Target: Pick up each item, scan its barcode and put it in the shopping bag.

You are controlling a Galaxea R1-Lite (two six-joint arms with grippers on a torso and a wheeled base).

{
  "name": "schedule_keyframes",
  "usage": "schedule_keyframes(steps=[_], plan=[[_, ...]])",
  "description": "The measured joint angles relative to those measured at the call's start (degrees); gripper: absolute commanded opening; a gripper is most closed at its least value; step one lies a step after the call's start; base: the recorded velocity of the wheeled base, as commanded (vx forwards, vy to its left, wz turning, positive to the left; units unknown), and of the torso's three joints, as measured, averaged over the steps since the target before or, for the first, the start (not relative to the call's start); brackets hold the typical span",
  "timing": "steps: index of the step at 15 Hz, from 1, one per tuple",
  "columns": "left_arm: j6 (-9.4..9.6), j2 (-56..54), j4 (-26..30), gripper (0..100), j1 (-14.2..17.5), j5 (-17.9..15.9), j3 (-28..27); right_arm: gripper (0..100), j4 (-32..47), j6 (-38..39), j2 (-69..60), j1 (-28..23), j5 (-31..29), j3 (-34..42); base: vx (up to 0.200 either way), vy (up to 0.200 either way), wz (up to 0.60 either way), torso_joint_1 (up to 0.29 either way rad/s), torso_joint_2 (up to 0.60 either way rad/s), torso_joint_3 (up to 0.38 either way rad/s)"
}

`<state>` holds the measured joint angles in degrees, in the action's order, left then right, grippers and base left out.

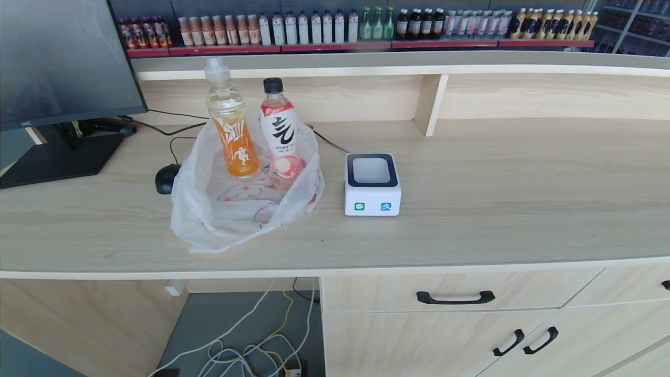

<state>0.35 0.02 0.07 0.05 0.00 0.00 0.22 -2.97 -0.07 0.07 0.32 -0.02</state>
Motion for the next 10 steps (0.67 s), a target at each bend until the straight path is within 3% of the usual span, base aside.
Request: schedule_keyframes(steps=[1, 10], plan=[[0.00, 0.0, 0.0, 100, 0.0, 0.0, 0.0, 100, 0.0, 0.0, 0.0, 0.0, 0.0, 0.0, 0.000, -0.200, 0.00, -0.012, -0.01, 0.007], [0.16, 0.0, 0.0, 100, 0.0, 0.0, 0.0, 100, 0.0, -0.4, 0.0, 0.0, 0.0, 0.0, 0.000, 0.000, 0.00, 0.000, 0.00, 0.000]])
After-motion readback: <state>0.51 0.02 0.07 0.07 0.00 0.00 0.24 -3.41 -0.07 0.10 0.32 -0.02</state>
